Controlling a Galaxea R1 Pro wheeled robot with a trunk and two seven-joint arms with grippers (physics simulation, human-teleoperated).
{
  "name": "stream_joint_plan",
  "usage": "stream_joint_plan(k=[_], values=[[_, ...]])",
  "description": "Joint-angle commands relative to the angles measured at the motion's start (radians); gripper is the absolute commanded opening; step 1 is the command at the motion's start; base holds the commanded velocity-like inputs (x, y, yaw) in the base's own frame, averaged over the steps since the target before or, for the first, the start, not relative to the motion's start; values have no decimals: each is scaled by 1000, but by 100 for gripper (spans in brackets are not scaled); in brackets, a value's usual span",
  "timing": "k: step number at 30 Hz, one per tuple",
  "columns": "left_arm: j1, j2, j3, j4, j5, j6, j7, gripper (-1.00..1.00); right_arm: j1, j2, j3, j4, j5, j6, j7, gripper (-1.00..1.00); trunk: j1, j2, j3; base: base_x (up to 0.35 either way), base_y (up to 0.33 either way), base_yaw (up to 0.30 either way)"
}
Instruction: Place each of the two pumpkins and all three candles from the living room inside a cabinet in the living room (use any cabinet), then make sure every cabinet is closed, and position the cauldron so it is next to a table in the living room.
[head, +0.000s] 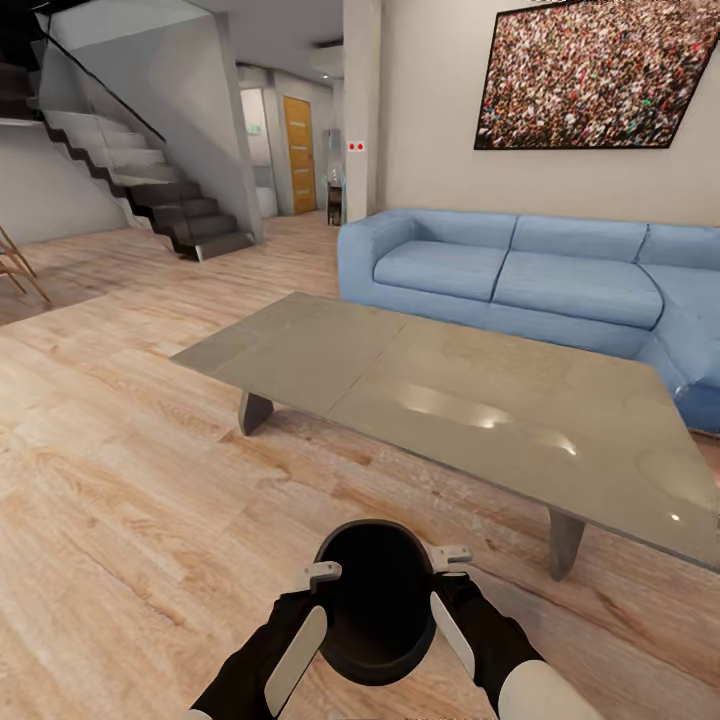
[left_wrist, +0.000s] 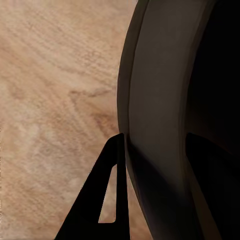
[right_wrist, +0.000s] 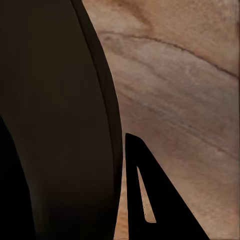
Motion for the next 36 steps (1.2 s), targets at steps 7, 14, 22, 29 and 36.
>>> stream_joint_plan(k=[7,14,22,29,36], values=[[0,0,-68,-2,8,-3,9,-100,-1,-3,-31,0,8,10,-9,-100,0,0,-1,0,260,-267],[0,0,-68,-2,7,-3,9,-100,-1,-3,-31,0,8,11,-9,-100,0,0,-1,45,225,-267],[0,0,-67,-2,8,-3,9,-100,-1,-3,-31,0,8,11,-9,-100,0,0,-1,212,225,-267],[0,0,-67,-1,10,0,9,-100,-1,-3,-31,0,8,11,-9,-100,0,0,-1,146,162,-267],[0,0,-67,0,10,0,9,-100,-1,-3,-31,0,8,10,-9,-100,0,0,-1,8,8,-267]])
